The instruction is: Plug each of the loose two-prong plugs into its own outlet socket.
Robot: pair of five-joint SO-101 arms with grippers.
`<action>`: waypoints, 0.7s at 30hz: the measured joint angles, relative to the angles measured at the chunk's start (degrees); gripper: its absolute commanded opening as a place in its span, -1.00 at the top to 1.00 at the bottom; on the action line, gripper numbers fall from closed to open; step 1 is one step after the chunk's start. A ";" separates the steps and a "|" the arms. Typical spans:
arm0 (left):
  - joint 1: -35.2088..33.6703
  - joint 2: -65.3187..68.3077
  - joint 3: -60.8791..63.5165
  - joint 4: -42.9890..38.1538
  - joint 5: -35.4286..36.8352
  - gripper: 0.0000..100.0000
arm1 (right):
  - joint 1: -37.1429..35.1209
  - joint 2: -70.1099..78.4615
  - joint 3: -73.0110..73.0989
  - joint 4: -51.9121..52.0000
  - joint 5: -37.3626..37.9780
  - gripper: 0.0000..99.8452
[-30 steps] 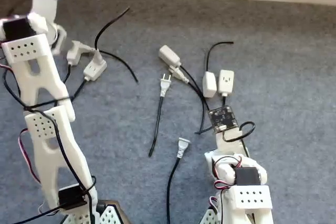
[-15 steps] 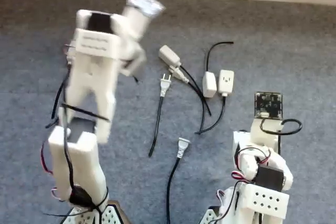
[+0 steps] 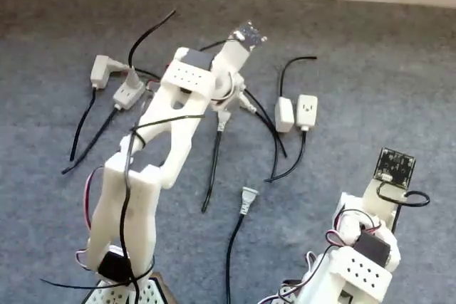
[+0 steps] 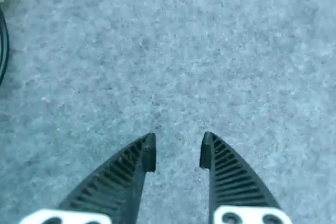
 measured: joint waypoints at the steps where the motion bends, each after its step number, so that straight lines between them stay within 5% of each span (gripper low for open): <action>1: 0.00 1.67 -1.49 -1.76 1.49 0.49 | -0.18 0.26 0.88 -0.70 0.00 0.70; 10: -1.32 10.55 -16.62 -5.80 11.08 0.49 | -4.13 0.26 2.81 -2.37 0.00 0.70; 21: -2.11 17.49 -25.14 -7.21 11.69 0.50 | -4.48 0.26 2.81 -2.37 0.00 0.70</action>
